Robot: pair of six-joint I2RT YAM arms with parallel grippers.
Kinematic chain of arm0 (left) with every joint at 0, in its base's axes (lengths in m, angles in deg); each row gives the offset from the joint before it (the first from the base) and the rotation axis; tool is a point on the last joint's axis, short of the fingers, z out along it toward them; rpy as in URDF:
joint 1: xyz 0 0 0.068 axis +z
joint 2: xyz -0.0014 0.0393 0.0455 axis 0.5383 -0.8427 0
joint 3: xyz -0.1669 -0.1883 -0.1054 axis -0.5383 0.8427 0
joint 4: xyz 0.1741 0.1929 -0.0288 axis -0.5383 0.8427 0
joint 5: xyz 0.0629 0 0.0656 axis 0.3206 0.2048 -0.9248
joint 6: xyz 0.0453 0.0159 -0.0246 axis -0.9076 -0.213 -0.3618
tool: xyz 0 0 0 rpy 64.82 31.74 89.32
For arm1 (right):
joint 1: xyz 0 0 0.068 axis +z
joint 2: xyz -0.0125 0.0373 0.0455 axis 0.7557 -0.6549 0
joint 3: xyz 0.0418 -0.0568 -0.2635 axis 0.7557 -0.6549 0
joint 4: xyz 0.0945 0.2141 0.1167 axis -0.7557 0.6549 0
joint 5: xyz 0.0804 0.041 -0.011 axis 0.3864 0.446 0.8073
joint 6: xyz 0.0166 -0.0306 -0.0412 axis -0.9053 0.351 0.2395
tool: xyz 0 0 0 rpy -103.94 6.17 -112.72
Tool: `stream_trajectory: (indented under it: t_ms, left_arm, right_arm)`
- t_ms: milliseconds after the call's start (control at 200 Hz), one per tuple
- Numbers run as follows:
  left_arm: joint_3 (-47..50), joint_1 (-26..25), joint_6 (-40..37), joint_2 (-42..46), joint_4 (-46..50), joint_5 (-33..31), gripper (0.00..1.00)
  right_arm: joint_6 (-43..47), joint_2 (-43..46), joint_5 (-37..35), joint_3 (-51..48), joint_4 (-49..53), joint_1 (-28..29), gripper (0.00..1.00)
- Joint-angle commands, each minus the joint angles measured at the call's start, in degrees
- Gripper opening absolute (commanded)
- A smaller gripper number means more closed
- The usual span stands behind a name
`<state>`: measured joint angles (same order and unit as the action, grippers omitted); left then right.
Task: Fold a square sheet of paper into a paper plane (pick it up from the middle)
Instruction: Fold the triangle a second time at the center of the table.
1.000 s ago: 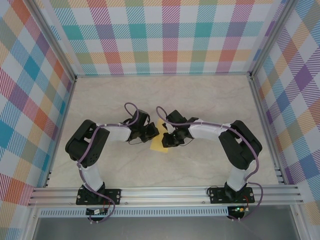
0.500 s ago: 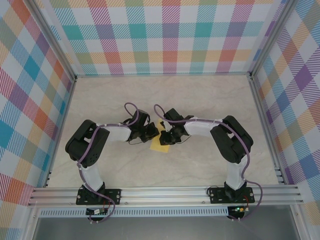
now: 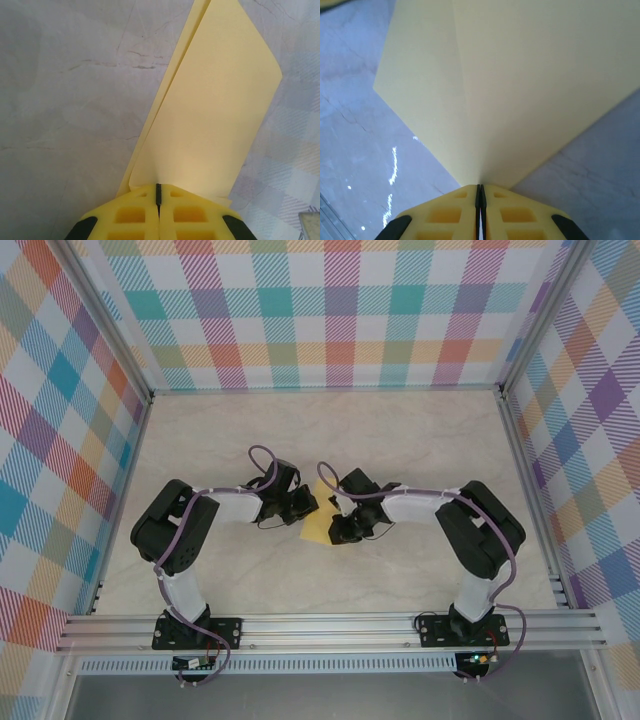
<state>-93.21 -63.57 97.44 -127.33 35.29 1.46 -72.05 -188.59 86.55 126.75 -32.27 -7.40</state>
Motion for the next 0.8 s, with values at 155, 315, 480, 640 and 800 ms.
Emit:
stream_trajectory:
  t_ms: [155, 315, 480, 640, 800]
  left_arm:
    - [1.14, -0.03, 0.25, -0.79, 4.7, -3.02, 0.06]
    - [0.08, 0.0, 0.81, 3.71, 1.57, 0.39, 0.15]
    - [0.6, 0.07, 3.8, 7.85, 1.31, 0.23, 0.26]
    - [4.48, 0.07, 6.21, 10.85, 1.75, -3.09, 0.29]
    - [6.42, 0.07, 7.55, 11.19, 0.37, -2.22, 0.29]
  right_arm:
    - [3.04, 4.13, 0.72, -1.81, 4.85, 0.76, 0.1]
    - [-2.24, 10.83, -4.73, -1.19, 0.95, -0.5, 0.1]
    - [-6.78, 7.58, -9.4, 2.73, -0.36, -2.54, 0.11]
    - [-8.5, 2.4, -9.07, 6.28, -2.3, -3.63, 0.23]
    - [-7.42, -1.74, -7.48, 9.02, -1.28, -3.66, 0.25]
